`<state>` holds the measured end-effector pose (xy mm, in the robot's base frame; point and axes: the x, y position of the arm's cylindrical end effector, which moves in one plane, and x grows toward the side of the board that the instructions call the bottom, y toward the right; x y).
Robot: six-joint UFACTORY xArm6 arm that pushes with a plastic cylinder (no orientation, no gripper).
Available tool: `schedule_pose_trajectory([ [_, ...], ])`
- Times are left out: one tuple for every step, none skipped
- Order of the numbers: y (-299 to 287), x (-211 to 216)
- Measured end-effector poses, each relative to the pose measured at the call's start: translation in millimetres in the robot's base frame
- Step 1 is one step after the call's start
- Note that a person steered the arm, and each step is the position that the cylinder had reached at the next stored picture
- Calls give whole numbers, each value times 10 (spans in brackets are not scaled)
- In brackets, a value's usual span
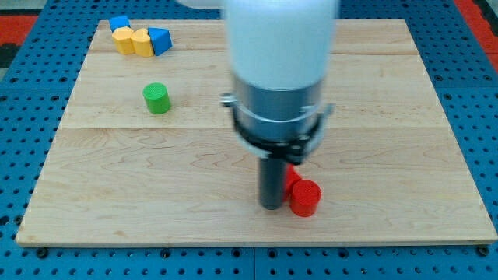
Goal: Push the red star to the top of the red circle
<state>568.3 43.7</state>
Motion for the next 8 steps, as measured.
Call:
schedule_pose_trajectory([
  [519, 20],
  [696, 62],
  [788, 136],
  [434, 236],
  [-476, -54],
  [-462, -334],
  [-76, -334],
  [385, -366],
])
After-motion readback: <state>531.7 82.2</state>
